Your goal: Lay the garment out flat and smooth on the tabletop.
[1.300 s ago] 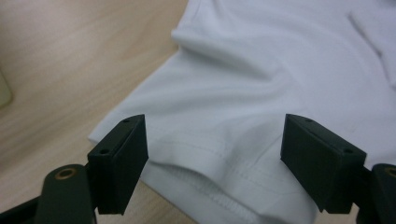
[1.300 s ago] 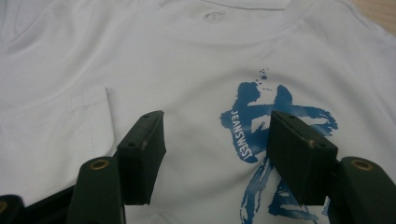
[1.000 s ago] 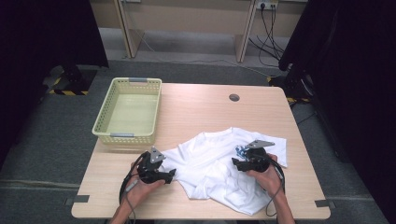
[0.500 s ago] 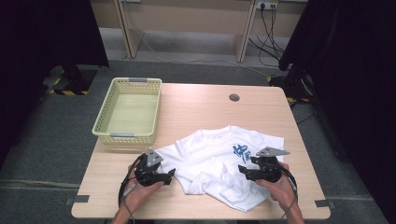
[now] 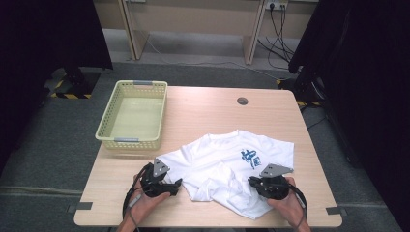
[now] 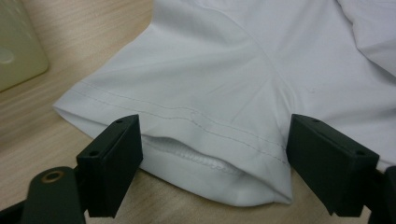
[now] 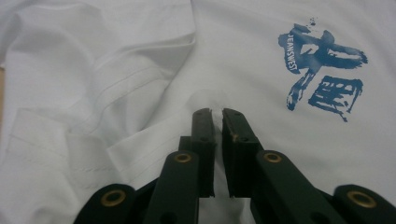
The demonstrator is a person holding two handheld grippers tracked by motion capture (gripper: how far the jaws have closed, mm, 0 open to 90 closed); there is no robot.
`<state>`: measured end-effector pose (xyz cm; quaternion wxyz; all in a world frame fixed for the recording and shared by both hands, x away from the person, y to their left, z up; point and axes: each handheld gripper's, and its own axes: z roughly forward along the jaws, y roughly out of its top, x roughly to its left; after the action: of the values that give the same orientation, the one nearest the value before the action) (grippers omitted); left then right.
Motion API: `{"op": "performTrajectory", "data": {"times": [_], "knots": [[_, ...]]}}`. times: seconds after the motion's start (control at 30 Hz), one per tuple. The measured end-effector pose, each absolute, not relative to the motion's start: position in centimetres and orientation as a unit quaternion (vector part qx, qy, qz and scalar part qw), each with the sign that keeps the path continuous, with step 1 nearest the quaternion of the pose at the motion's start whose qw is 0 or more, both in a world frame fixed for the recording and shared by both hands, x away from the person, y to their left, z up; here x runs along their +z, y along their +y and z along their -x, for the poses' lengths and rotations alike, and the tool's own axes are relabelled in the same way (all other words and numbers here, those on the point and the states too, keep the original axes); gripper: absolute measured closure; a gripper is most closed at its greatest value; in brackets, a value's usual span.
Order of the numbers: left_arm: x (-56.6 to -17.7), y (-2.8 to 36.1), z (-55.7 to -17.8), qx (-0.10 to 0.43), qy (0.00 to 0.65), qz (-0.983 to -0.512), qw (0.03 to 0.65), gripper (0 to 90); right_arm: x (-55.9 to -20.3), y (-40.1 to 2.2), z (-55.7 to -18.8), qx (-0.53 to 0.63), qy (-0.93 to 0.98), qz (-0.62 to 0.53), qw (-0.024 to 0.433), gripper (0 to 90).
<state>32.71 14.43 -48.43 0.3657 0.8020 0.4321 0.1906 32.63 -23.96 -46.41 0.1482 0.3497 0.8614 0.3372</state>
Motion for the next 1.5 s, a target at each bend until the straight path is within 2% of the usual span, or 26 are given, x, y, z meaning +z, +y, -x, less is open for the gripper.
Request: {"op": "performTrajectory", "data": {"times": [0.2,0.4,0.7,0.8,0.9,0.93,0.97,1.0,1.07,1.1,1.2,1.33,1.43,1.47,1.5], "knots": [[-48.4,14.4,-32.7,0.19,0.432,-0.802,0.366,17.7,-45.5,-25.8,-30.2,0.361,0.845,-0.357,0.169,88.5],[-48.4,14.4,-32.7,0.19,0.432,-0.802,0.366,17.7,-44.9,-28.0,-27.5,0.373,0.83,-0.368,0.188,88.5],[-48.4,14.4,-32.7,0.191,0.433,-0.801,0.366,18.1,-46.5,-32.7,-23.2,0.376,0.8,-0.423,0.199,87.1],[-48.4,14.6,-32.6,0.189,0.434,-0.8,0.368,18.8,-46.8,-33.6,-21.9,0.378,0.793,-0.436,0.194,83.3],[-47.6,14.8,-32.4,0.195,0.45,-0.781,0.386,19.1,-46.5,-33.9,-21.4,0.392,0.776,-0.455,0.193,70.1],[-47.1,14.7,-32.3,0.202,0.446,-0.779,0.391,18.9,-45.9,-33.7,-22.0,0.403,0.769,-0.454,0.2,59.7],[-46.6,14.6,-32.2,0.206,0.445,-0.775,0.4,18.6,-45.6,-33.4,-22.5,0.403,0.768,-0.458,0.198,54.1],[-46.1,14.4,-32.2,0.197,0.445,-0.769,0.415,18.6,-45.6,-33.4,-22.5,0.403,0.768,-0.458,0.198,54.1],[-45.7,13.8,-32.2,0.144,0.449,-0.761,0.446,16.2,-45.1,-31.9,-24.7,0.391,0.775,-0.458,0.191,43.0],[-45.7,12.8,-32.2,0.142,0.437,-0.773,0.439,16.0,-45.1,-31.4,-25.6,0.392,0.777,-0.455,0.186,40.9],[-46.2,11.8,-32.5,0.143,0.429,-0.786,0.421,16.0,-45.1,-29.8,-28.1,0.382,0.784,-0.458,0.169,35.9],[-47.7,10.6,-33.2,0.131,0.436,-0.803,0.384,15.5,-45.1,-28.4,-30.4,0.374,0.798,-0.442,0.165,34.7],[-48.1,10.1,-33.2,0.162,0.429,-0.809,0.368,15.3,-45.0,-27.1,-33.0,0.367,0.801,-0.443,0.165,33.1],[-48.0,10.0,-33.2,0.166,0.426,-0.812,0.362,15.3,-45.2,-26.2,-35.0,0.359,0.805,-0.442,0.165,32.7],[-48.1,9.9,-33.1,0.171,0.423,-0.815,0.359,15.3,-45.2,-26.2,-35.0,0.359,0.805,-0.442,0.165,32.7]]}}
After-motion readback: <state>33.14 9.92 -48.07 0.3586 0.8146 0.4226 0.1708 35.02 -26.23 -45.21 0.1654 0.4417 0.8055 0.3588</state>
